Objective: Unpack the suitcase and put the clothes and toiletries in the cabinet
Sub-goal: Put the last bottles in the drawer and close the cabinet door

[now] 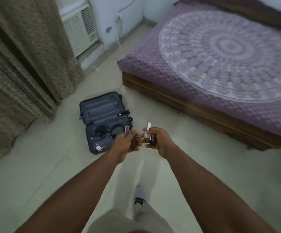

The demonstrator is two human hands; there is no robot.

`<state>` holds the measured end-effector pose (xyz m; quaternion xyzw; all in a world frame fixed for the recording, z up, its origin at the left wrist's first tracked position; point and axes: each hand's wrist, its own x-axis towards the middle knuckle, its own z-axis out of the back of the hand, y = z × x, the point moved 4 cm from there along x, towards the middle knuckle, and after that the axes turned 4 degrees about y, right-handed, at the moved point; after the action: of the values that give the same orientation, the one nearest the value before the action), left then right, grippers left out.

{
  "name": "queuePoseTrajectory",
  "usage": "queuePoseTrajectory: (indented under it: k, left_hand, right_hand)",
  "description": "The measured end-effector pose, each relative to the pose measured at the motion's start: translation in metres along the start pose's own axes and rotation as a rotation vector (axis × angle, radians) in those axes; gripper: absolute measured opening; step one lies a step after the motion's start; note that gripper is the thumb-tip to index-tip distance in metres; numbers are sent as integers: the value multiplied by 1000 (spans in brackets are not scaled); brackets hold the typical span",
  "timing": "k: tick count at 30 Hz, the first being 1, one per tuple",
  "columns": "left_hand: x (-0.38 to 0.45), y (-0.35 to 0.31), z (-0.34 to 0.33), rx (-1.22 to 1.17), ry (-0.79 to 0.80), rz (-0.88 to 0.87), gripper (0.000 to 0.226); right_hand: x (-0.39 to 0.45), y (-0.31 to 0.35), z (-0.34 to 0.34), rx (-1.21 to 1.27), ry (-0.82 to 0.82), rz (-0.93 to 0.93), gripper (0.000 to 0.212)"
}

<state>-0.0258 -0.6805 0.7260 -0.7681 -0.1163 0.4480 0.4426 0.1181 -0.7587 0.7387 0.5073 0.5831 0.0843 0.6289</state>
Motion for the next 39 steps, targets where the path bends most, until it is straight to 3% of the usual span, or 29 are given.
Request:
queuePoseTrajectory:
  k: [4,11,18,25,30,33,39]
  left_hand:
    - [-49,31,-37,71,177,-5,43]
    - [-167,118,-121,202,570,118,25]
    - [-302,235,-246,430,936,226,37]
    - [-447,371,-382,598,1252,267,29]
    - [-554,473,-461,667,1394,368,28]
    - [-616,533,-504,734,1477,388,29]
    - [-694,614,-571,915,1573,434,30]
  right_hand:
    - [-89,-40,30,112,-132,75,31]
    - [-260,-168,89,446,-379,181,34]
    - [-459,-305,162,637,-690,253,36]
    - [-657,-441,230,790,-995,362,42]
    - [-787,-536,267,867,-1145,370,44]
    - [-855,-593,288,931,-1252,369,34]
    - [-925,-673,322,1124,-1383,383,39]
